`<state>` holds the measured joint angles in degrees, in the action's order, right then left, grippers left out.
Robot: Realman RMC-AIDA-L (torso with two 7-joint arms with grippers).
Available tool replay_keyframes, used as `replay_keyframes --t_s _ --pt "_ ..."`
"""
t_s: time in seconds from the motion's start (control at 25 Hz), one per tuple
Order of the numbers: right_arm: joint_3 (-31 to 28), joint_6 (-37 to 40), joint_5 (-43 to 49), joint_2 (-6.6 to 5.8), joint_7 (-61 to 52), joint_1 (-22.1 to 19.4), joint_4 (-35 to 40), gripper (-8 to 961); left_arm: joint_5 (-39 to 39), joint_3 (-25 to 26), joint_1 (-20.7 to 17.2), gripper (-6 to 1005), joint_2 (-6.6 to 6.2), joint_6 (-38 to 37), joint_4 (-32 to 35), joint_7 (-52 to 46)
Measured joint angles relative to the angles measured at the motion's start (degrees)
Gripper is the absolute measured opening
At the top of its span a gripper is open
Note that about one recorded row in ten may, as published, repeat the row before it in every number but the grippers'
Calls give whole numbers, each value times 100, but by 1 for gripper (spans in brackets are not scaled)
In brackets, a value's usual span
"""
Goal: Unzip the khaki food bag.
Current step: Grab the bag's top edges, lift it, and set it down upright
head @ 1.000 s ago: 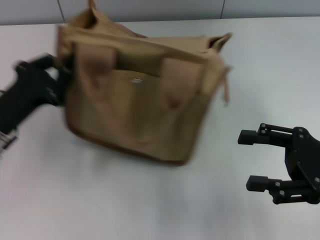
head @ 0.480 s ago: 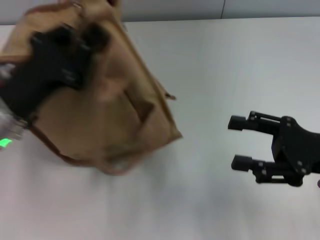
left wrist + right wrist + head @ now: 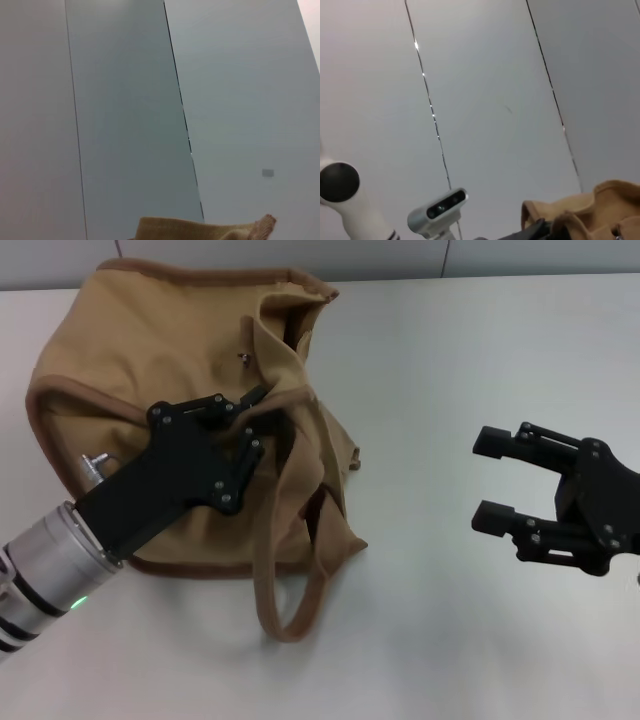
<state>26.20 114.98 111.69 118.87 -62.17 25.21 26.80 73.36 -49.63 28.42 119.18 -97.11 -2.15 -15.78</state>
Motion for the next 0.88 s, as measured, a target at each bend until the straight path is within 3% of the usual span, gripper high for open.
replay_keyframes --t_s 0.16,0.44,0.64,0.88 --pt "-61 -506 -158 23 1007 38 -295 793 1 0 -16 93 0 -36 -14 1" --pt "-81 -1949 -1336 66 4053 174 -2209 793 15 -5 -22 93 0 -37 -31 4" --pt "-80 -2512 -1348 90 5286 490 -2998 793 17 -44 6 93 0 -37 -95 4" --pt "-154 -2957 -1352 99 5899 786 -3471 793 21 -52 39 93 0 -53 -153 4"
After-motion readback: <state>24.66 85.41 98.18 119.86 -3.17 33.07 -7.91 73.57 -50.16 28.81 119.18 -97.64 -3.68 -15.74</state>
